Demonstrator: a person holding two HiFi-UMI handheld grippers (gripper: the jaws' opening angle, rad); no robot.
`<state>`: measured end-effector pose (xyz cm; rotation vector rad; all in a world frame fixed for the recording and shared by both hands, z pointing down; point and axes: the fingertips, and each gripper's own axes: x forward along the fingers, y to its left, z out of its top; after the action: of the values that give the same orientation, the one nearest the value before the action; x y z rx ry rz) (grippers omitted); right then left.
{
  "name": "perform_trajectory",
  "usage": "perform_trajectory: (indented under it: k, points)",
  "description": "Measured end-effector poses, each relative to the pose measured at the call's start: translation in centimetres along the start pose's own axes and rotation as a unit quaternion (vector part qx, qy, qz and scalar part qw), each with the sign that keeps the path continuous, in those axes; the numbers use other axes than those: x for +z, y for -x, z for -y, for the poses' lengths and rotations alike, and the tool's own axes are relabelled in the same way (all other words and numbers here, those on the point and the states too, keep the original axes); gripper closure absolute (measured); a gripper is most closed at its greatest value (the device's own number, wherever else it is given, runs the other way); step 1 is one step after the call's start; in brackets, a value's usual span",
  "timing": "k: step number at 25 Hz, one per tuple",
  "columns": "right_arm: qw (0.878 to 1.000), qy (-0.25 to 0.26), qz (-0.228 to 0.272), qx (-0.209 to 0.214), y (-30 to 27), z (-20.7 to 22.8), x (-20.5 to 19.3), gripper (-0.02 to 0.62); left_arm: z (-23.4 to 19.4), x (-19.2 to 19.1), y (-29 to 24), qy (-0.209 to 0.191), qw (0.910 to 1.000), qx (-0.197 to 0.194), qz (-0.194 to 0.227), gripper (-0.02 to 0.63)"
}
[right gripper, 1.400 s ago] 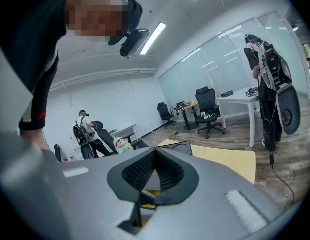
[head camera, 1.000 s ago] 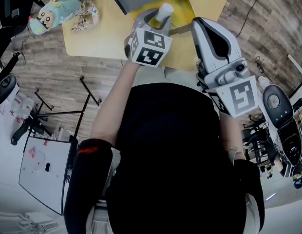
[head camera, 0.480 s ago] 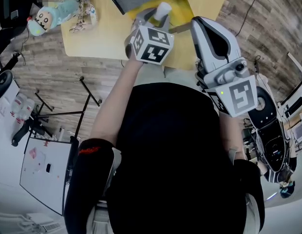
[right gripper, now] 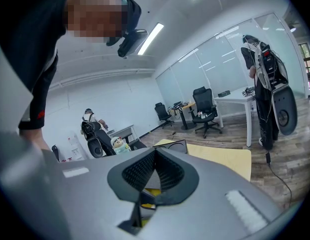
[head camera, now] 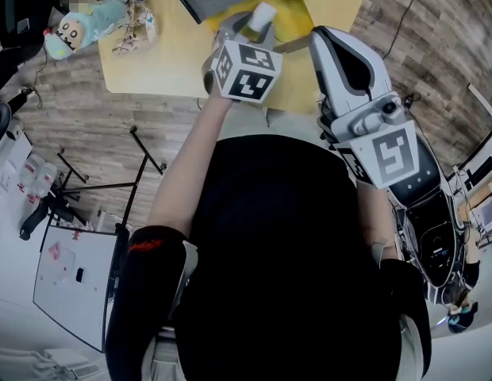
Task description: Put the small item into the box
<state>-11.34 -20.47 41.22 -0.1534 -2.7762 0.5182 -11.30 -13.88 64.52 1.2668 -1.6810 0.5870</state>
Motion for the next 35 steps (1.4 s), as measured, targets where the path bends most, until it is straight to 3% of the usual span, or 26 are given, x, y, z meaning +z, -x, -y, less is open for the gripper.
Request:
perform_trajectory:
  k: [20, 29, 35]
  points:
    - [1.0, 0.006, -0.001, -0.001, 0.8, -0.7, 0.3, 0.592, 0.1, 0.4, 1.1, -0.002, 0.9998, -0.002, 0.019, 0.414]
    - [1.0, 0.015, 0.002, 0.003, 1.6, -1.5, 0.7, 0.592, 0.2, 2.0, 3.8, 0.022, 0.9969, 0.002, 0.076, 0.415]
    - [1.0, 0.022, 0.002, 0.007, 2.4, -2.0, 0.5, 0.592, -0.2, 2.7, 6.3, 0.026, 0.9925, 0.025, 0.117, 0.481]
